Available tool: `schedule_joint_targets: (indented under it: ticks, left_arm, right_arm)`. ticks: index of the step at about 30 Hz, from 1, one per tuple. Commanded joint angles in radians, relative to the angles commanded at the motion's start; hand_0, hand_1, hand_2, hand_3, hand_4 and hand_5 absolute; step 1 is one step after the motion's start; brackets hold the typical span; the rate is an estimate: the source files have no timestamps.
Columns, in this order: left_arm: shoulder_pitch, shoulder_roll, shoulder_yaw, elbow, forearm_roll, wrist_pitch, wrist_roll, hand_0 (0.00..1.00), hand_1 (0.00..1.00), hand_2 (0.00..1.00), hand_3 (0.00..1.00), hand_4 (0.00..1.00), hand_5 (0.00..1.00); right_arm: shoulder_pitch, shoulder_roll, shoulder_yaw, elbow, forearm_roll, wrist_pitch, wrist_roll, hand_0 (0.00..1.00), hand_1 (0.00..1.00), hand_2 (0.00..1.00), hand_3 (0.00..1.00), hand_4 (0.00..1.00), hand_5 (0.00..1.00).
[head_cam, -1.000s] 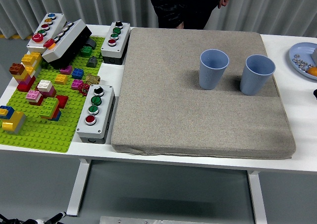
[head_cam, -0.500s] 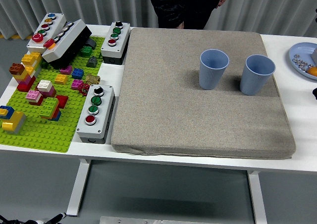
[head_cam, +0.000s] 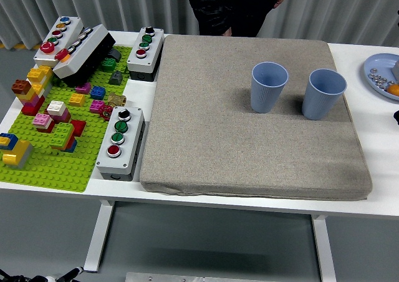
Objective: Pick cup pour cup place
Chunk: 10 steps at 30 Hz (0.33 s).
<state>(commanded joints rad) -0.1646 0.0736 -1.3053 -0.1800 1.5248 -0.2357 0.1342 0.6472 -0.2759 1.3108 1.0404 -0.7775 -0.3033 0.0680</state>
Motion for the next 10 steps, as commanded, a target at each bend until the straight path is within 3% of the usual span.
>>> schedule_joint_targets:
  ticks: [10]
  left_arm:
    - [0.001, 0.001, 0.012, 0.000, -0.009, -0.001, -0.001, 0.853, 0.868, 0.884, 0.772, 0.598, 0.998]
  right_arm:
    - [-0.001, 0.002, 0.001, 0.000, -0.002, -0.001, 0.000, 0.958, 0.845, 0.839, 0.812, 0.732, 0.998]
